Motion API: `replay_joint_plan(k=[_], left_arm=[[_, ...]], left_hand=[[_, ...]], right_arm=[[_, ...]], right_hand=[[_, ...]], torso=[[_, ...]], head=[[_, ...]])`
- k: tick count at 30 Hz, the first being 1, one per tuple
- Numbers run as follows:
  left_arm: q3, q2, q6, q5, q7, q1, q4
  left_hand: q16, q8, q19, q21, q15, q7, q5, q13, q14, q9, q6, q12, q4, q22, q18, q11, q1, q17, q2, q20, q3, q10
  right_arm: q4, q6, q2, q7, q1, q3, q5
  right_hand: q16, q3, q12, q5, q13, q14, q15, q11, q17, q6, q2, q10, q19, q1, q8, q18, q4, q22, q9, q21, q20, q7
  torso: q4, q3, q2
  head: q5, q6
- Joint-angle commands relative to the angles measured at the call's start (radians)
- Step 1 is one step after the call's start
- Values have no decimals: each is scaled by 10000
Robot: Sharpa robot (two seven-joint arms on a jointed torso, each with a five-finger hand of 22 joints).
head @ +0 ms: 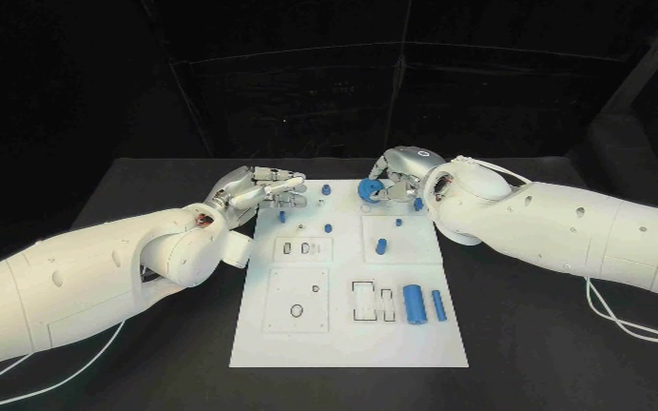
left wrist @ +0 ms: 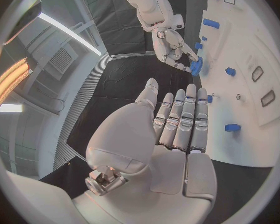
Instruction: Assemble the parts on the task board
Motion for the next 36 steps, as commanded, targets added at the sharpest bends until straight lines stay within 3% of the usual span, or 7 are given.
replay_joint_plan(k=[1,8,12,16,20,27,36], left_arm=[[9,-69,4,12,94,20,63],[11,-417,-54,11,245,92,195],[10,-643,-78,11,328,153,276],[9,-766,-68,11,371,178,354],[9,-821,-29,11,441,194,403],[9,-870,-38,11,568,223,337],[9,-913,-73,11,599,259,314]], left_hand=[[-67,-38,47,-38,81,403,-21,4,12,-2,-74,-52,-64,-17,52,81,49,11,77,3,21,-17],[-69,-39,46,-39,81,404,-21,4,11,-2,-74,-54,-67,-18,52,82,51,11,76,4,21,-17],[-73,-42,46,-43,82,405,-21,3,10,-3,-76,-57,-75,-19,51,83,56,12,70,4,17,-19],[-73,-42,46,-43,82,405,-21,3,10,-3,-76,-57,-75,-19,51,83,56,12,70,4,17,-19],[-73,-42,46,-43,82,405,-21,3,10,-3,-76,-57,-75,-19,51,83,56,12,70,4,17,-19],[-79,-45,45,-47,83,405,-21,3,9,-3,-78,-62,-83,-21,51,84,59,12,60,5,12,-20],[-82,-46,46,-49,83,406,-21,4,10,-2,-76,-64,-87,-22,51,84,62,13,61,5,12,-19]], right_arm=[[190,-468,15,-163,29,11,-252],[272,-282,358,-236,31,11,-383],[227,-154,612,-259,31,11,-513],[85,-41,897,-279,31,11,-601],[-172,93,1258,-327,31,11,-691],[-618,261,1805,-625,28,13,-955],[-1003,531,2210,-722,27,13,-1150]], right_hand=[[25,52,-19,57,2449,1041,21,44,2631,49,5,938,413,-103,7,-106,18,1247,-1,18,37,17],[25,54,-16,46,2453,1041,27,49,2631,49,-25,940,414,-141,-4,-107,24,1249,-4,19,41,22],[25,56,-18,39,2451,1041,29,50,2631,48,-30,939,411,-152,-8,-106,27,1243,-5,17,42,23],[25,56,-18,39,2451,1041,29,50,2631,48,-30,939,411,-152,-8,-106,27,1243,-5,17,42,23],[25,59,-20,33,2449,1041,30,52,2631,45,-35,937,405,-165,-13,-103,31,1229,-7,12,44,25],[25,77,-26,33,2443,1041,36,54,2631,38,-56,933,399,-198,-32,-100,32,1215,-12,7,50,26],[25,89,-41,43,2426,1041,37,53,2631,36,-60,922,393,-191,-37,-97,22,1201,-13,2,51,25]], torso=[[9,-4,5],[-17,4,16],[29,22,14],[17,15,16],[15,1,28],[-30,24,22],[-6,24,18]], head=[[41,21],[118,25],[132,9],[174,6],[208,24],[283,25],[317,-55]])
